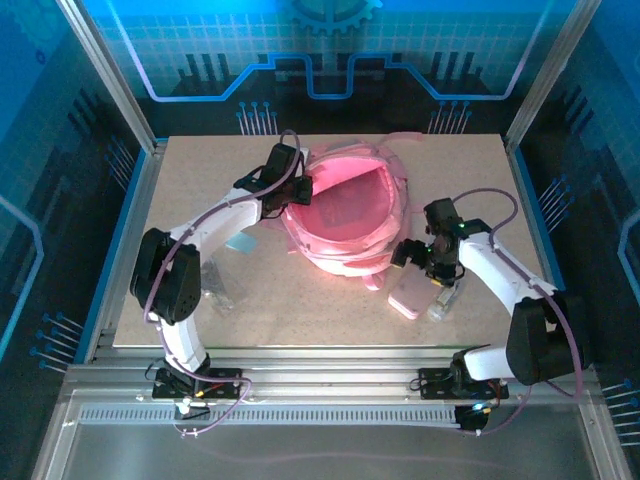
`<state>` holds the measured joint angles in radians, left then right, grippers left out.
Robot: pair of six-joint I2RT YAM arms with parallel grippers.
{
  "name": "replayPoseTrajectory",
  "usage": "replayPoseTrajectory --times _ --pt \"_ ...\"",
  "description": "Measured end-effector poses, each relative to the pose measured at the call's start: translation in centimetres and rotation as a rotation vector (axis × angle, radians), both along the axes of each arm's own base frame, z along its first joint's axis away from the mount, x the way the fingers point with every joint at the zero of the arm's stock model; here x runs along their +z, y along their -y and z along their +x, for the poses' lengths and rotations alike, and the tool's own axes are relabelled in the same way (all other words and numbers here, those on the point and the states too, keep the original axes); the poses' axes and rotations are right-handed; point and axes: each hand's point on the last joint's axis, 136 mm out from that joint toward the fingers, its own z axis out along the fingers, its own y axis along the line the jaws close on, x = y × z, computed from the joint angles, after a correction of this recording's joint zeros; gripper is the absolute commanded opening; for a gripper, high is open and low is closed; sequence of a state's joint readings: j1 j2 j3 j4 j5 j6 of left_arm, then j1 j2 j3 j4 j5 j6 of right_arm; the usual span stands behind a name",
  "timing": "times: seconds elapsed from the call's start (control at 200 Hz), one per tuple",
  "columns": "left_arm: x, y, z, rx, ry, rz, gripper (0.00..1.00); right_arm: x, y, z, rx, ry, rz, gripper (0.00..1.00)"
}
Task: Pack books, pencil case, and school supplies into a backpack
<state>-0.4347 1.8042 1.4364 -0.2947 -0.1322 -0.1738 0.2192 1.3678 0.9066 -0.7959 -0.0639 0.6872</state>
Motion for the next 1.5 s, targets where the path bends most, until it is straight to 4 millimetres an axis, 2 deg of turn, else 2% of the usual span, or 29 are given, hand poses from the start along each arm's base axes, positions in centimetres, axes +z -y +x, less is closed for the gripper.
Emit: replayPoseTrajectory --times 0.32,0.515,0.615,1.01,1.501 --pt "-0.1 0.7 -1.0 -0.004 -0.047 -0.073 0.00 -1.3 0.7 -1.0 -0.046 -0.047 -0.093 1.00" --pt "-0.1 0.8 -1.1 -0.007 -0.051 -0.080 0.00 -3.6 1.5 -2.6 -0.080 -0.120 -0.131 1.00" --pt "-0.1 0.8 -1.1 -0.007 -0.051 -0.080 0.00 -4.3 1.3 -2.2 -0.093 -0.131 -0.125 1.00" --pt "0.1 0.8 -1.1 -0.008 -0.048 -0.082 0.00 -4.6 0.3 0.2 -0.117 -0.076 -0.097 1.00" --pt "0.3 0.6 -1.5 -0.009 -0.046 -0.086 0.00 -3.8 0.8 0.5 -0.211 -0.053 -0.100 1.00"
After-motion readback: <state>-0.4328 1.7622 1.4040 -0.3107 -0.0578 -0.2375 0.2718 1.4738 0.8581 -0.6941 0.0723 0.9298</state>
